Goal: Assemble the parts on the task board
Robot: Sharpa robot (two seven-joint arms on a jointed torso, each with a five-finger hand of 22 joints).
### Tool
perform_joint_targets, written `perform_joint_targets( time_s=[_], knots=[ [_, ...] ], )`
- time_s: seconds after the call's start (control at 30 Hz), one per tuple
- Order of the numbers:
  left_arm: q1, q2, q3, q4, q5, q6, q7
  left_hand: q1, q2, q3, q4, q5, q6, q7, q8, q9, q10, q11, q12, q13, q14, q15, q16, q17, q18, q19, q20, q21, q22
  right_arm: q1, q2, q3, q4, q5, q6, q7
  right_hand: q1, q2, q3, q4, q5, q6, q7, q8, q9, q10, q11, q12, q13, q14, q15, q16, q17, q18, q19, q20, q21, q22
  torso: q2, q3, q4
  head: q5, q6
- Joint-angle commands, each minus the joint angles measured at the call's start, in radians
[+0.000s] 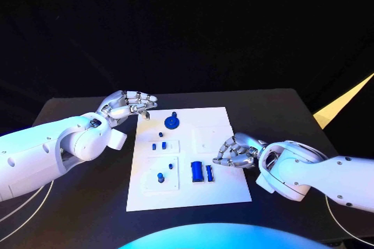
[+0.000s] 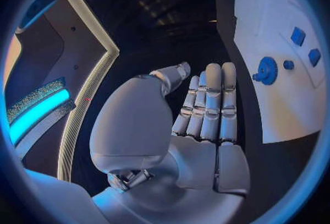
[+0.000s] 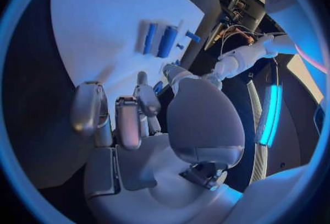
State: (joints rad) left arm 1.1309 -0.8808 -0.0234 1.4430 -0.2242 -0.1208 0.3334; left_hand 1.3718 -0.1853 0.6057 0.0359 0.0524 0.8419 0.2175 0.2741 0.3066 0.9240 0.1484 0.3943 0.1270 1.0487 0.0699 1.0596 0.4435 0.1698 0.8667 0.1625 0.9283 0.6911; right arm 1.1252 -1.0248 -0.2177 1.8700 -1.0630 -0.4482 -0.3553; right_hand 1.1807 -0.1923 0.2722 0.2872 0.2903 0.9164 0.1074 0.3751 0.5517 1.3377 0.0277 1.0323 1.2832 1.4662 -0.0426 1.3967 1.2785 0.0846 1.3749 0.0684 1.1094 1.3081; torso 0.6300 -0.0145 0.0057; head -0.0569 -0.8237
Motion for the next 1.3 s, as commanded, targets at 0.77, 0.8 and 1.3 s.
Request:
perform_joint_targets(
  time_s=[0.77, 0.8, 1.3],
  knots=[
    [-0.006, 0.113, 0.001, -0.217, 0.289, -0.237, 0.244, 0.010, 0.010, -0.121, 0.089, 0.004, -0.073, -0.025, -0.045, -0.062, -0.044, 0.050, -0.234, -0.064, -0.337, 0.120, -0.759, -0.284, -0.009, -0.211, 0.126, -0.683, -0.440, 0.094, 0.285, 0.037, -0.693, 0.808, 0.110, 0.767, 0.210, 0.011, 0.223, -0.063, -0.177, -0.076, 0.101, -0.170, -0.154, -0.320, 0.133, -0.881, -1.051, -0.472, 0.165, -1.183, -0.801, 0.097, -0.472, 0.166, -1.049, -0.640, -0.038, 0.0008, 0.0027, 0.023, 0.148],
    [-0.006, 0.116, 0.001, -0.221, 0.291, -0.239, 0.245, 0.012, 0.013, -0.123, 0.090, 0.004, -0.070, -0.024, -0.046, -0.064, -0.041, 0.051, -0.240, -0.064, -0.337, 0.122, -0.770, -0.287, -0.011, -0.209, 0.127, -0.693, -0.448, 0.093, 0.290, 0.037, -0.700, 0.810, 0.111, 0.770, 0.207, 0.012, 0.222, -0.070, -0.178, -0.080, 0.105, -0.180, -0.162, -0.330, 0.137, -0.892, -1.074, -0.481, 0.171, -1.201, -0.814, 0.097, -0.481, 0.171, -1.049, -0.666, -0.037, 0.0009, 0.0027, 0.024, 0.152],
    [-0.038, 0.109, 0.010, -0.071, 0.228, -0.397, 0.183, -1.372, 0.185, -0.606, -0.036, -0.052, -0.842, -0.218, -0.274, -0.307, -0.924, -0.148, -0.394, -0.127, -1.049, -0.070, -1.060, -0.443, -0.170, -0.867, -0.162, -0.928, -0.691, 0.013, 0.270, 0.124, -0.508, 0.900, -0.124, 0.780, -1.181, 0.192, -0.272, -0.287, -0.290, -0.916, -0.107, -0.375, -0.552, -1.338, -0.028, -1.032, -1.283, -1.466, 0.043, -1.397, -1.279, -0.085, -1.375, -0.068, -1.109, -1.308, -0.081, 0.0129, -0.0049, 0.053, 0.215]
  ],
)
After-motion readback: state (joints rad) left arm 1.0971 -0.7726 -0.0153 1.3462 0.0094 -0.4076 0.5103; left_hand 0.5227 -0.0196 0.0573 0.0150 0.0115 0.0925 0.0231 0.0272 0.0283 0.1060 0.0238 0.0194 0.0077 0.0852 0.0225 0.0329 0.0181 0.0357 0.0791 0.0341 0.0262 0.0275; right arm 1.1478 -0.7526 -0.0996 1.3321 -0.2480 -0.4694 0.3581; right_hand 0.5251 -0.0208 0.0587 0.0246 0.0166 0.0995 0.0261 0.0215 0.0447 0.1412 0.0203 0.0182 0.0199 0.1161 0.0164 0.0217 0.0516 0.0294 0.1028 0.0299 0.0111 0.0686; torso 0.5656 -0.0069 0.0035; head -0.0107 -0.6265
